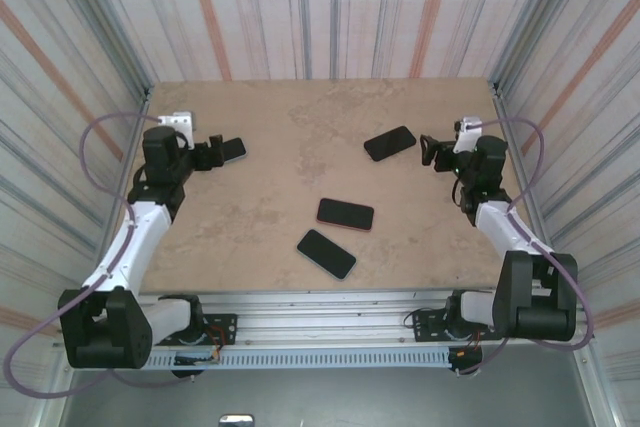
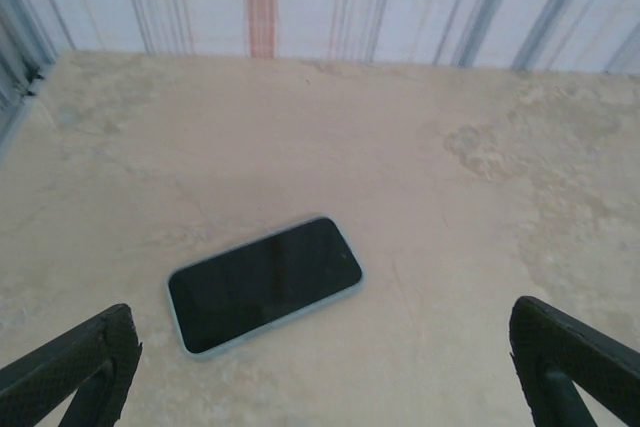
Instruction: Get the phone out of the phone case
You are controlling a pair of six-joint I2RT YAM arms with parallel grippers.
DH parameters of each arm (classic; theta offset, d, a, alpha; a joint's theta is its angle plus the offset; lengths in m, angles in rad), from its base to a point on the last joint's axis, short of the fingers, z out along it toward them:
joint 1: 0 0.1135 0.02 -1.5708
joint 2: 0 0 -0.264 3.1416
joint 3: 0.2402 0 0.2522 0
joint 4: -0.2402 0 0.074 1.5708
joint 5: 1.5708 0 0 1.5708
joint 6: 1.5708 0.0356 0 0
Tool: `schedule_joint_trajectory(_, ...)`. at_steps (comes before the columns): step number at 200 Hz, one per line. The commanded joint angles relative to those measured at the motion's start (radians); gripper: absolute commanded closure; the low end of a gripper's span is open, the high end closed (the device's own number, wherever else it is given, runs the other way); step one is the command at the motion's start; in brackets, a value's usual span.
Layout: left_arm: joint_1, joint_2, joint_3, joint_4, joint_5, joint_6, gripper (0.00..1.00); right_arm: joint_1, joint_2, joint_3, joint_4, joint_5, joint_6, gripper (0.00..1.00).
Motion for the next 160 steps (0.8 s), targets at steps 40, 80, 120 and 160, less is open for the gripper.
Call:
schedule_joint_trajectory(40,0.011,0.157,0.278,-0.499,0.205,0.408,0.01,0.163,-0.013,0.172,-0.361,-0.194,-0.061,0.01)
schedule_joint_trajectory(80,0.095,0.334,0.383,-0.534,0.433,0.637,0.01,0.273,0.024,0.210,-0.391,-0.265,-0.054,0.01)
schedule_joint_trajectory(120,0.146,0.495,0.463,-0.525,0.477,0.815,0.01,0.350,0.063,0.239,-0.387,-0.275,-0.038,0.01)
schedule_joint_trajectory(160,0.156,0.634,0.569,-0.524,0.412,0.944,0.01,0.376,0.088,0.269,-0.410,-0.286,-0.036,0.01)
